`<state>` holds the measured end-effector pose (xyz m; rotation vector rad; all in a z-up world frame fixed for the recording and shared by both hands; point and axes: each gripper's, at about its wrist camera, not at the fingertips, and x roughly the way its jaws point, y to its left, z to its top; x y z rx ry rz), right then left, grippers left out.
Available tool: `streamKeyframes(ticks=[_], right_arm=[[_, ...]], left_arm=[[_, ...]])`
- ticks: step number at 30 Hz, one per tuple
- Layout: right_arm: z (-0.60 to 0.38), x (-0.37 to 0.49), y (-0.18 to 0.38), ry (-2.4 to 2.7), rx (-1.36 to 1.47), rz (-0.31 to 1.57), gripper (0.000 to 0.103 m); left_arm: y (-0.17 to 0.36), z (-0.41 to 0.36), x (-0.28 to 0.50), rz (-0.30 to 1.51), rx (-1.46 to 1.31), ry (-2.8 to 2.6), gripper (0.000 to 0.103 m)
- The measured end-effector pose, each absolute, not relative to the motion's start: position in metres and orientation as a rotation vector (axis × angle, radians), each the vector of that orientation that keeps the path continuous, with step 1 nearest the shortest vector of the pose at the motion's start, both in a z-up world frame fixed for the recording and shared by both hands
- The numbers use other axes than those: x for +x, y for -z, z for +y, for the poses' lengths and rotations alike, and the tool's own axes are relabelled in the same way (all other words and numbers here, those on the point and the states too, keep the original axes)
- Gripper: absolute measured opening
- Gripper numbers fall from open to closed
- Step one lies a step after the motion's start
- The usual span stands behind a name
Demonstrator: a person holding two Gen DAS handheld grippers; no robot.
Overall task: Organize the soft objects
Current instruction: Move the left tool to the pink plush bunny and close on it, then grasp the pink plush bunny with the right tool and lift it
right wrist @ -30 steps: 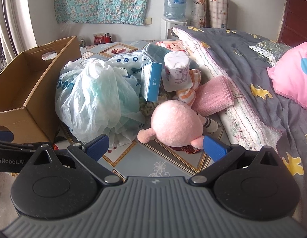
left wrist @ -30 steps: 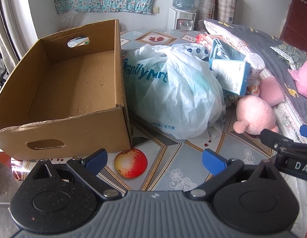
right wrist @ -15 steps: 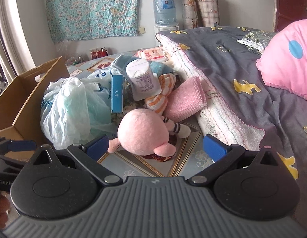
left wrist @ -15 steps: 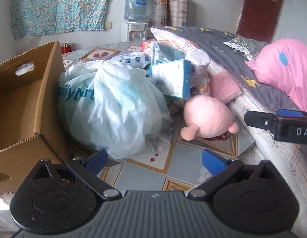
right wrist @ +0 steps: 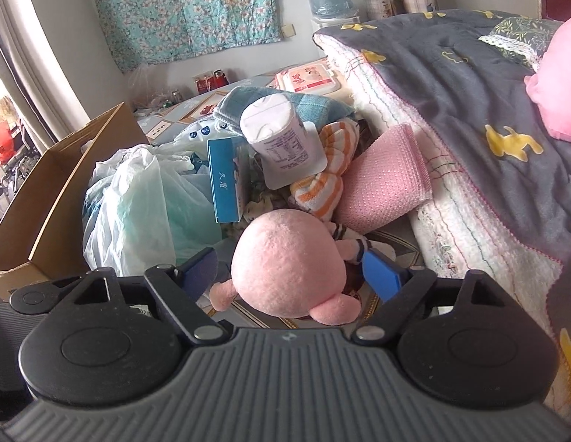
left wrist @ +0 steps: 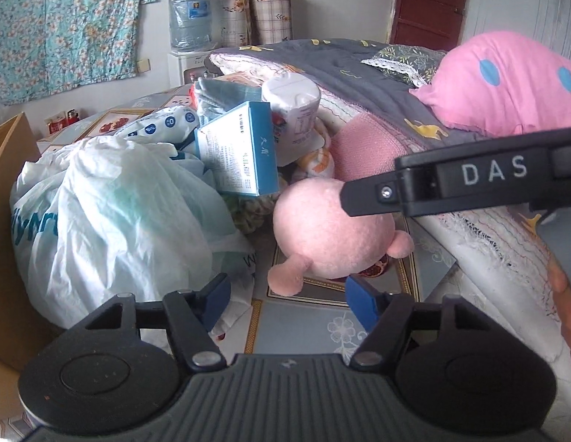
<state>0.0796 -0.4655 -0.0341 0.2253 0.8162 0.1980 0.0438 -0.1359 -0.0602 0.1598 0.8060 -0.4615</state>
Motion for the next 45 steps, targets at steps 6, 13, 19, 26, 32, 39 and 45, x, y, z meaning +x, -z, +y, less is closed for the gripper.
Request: streamKeyframes(ticks=[6, 13, 19, 26, 32, 39, 45], right_arm=[[-0.467, 0.093, 0.047, -0.24, 0.251, 0.849, 0.066], [-0.474, 0.095, 0.056, -0.253, 0.285, 0.872, 0.062], [-0.483, 0.095, 0.058, -0.243, 0.313, 0.881, 0.058], [-0.487, 0.091, 0.057, -0.249, 0.352, 0.88, 0.056], [-0.485, 0.083, 0.052, -0.294, 0.397, 0.882, 0.056], [-0.485, 0.081, 0.052, -0.366, 0.528, 0.885, 0.056], [-0.493, 0.077, 0.037, -0.346, 0.479, 0.831, 0.057]], left_arm=[[0.072, -0.155, 0.054, 0.816, 0.251, 0.471, 0.046], [0.088, -0.171, 0.068, 0.871, 0.301, 0.444, 0.021], [0.086, -0.171, 0.072, 0.859, 0.284, 0.446, 0.015], [0.072, -0.163, 0.067, 0.839, 0.242, 0.448, 0.012], [0.047, -0.148, 0.052, 0.8, 0.197, 0.442, 0.011], [0.024, -0.133, 0.042, 0.745, 0.17, 0.425, 0.01], [0.01, -0.124, 0.048, 0.739, 0.126, 0.428, 0.01]])
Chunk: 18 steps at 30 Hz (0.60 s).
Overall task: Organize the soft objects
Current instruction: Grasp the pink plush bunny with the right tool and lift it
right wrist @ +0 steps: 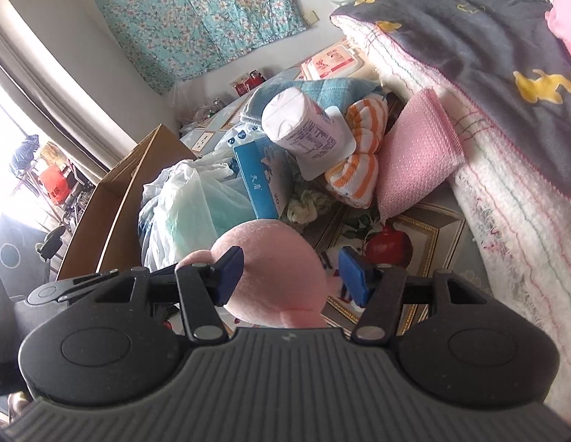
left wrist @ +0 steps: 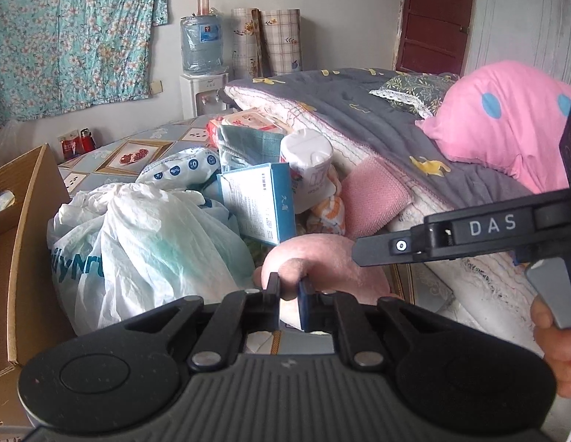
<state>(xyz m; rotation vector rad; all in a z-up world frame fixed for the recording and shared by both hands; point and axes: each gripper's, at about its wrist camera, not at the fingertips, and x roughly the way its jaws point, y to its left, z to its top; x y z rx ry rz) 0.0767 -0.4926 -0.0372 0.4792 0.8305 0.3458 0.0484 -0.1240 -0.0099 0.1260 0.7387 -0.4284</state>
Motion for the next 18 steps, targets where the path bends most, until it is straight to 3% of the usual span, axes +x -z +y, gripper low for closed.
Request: streamKeyframes(ticks=[9, 18], right_arm=[[-0.49, 0.062, 0.02, -0.436, 0.397, 0.788, 0.058], [-0.483, 0.054, 0.017, -0.43, 0.286, 0.732, 0.058]], left_arm=[[-0.026, -0.118, 0.056, 0.752, 0.16, 0.527, 0.01], [-0.027, -0.137, 0.072, 0.761, 0.211, 0.574, 0.011]])
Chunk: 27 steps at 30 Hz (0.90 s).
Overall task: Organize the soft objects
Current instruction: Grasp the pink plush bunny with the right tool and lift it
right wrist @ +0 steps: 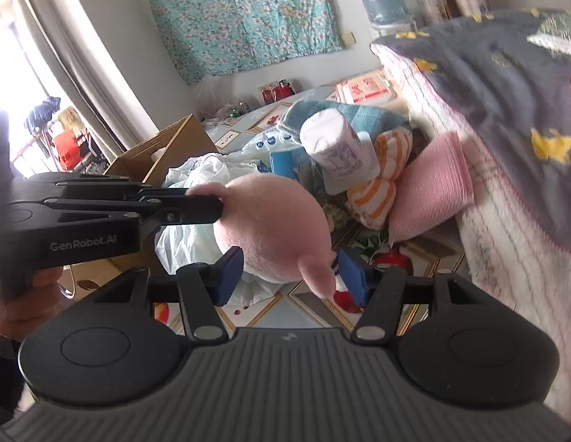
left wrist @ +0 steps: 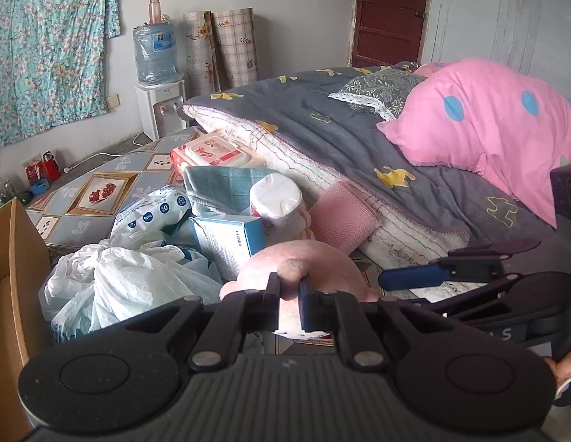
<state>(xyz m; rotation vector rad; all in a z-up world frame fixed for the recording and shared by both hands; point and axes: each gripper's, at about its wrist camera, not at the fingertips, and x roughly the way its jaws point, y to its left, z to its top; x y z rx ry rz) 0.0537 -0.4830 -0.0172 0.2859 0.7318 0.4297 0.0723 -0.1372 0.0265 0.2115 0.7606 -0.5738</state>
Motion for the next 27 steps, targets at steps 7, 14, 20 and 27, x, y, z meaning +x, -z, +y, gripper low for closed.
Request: streamKeyframes(ticks=[7, 14, 20, 27], right_arm=[[-0.454, 0.074, 0.022, -0.475, 0.047, 0.695, 0.058], [-0.452, 0.091, 0.018, -0.499, -0.039, 0.651, 0.07], [-0.448, 0.104, 0.023, -0.501, -0.044, 0.678, 0.067], [-0.469, 0.112, 0.034, -0.436, 0.116, 0.753, 0.062]], left_arm=[[-0.012, -0.147, 0.095, 0.811, 0.202, 0.603, 0.011], [-0.013, -0.152, 0.108, 0.798, 0.212, 0.631, 0.011], [-0.012, -0.154, 0.111, 0.796, 0.198, 0.639, 0.012], [-0.019, -0.135, 0.107, 0.775, 0.107, 0.592, 0.028]])
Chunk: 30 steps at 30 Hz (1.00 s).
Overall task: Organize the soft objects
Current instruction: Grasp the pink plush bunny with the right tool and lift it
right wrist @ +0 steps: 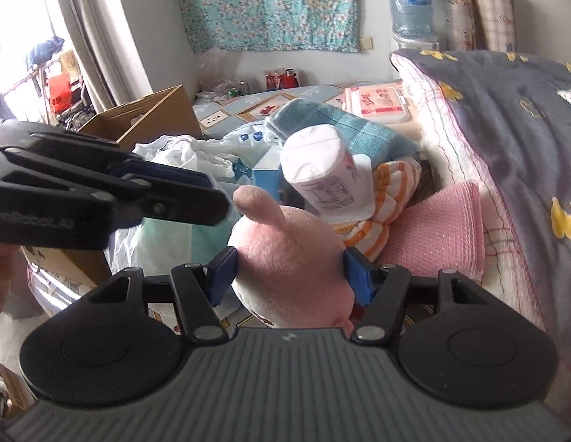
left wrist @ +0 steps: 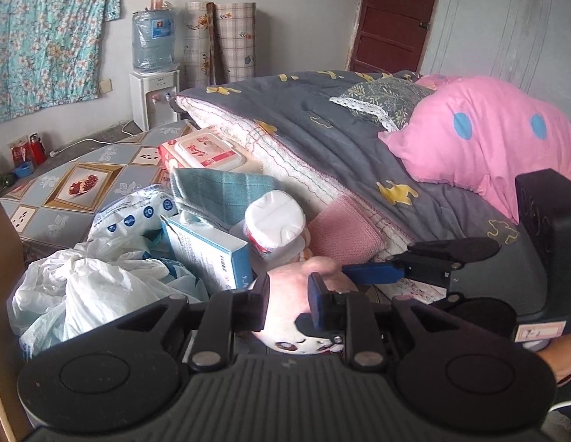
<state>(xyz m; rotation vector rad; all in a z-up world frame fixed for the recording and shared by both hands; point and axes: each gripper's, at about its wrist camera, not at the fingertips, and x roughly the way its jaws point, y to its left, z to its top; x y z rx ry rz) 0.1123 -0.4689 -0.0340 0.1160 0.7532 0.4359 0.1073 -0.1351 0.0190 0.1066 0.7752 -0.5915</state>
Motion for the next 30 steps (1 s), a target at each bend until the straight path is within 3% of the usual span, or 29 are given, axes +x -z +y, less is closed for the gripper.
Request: streamKeyframes(ticks=[3, 11, 16, 22, 30], right_arm=[[-0.488, 0.114, 0.036, -0.428, 0.24, 0.78, 0.061], [-0.508, 0.094, 0.014, -0.51, 0.492, 0.819, 0.061], [-0.515, 0.1, 0.042, -0.534, 0.765, 0.942, 0.062], [-0.505, 0.11, 0.073, -0.39, 0.708, 1.003, 0.062], [-0.495, 0.117, 0.072, -0.359, 0.584, 0.986, 0.065]], left_arm=[[-0.025, -0.121, 0.101, 0.753, 0.08, 0.558, 0.033], [-0.024, -0.086, 0.074, 0.747, 0.074, 0.478, 0.036], [-0.017, -0.074, 0.058, 0.76, 0.079, 0.485, 0.045], [0.006, -0.097, 0.045, 0.813, 0.118, 0.573, 0.062], [0.043, -0.143, 0.054, 0.811, 0.231, 0.566, 0.065]])
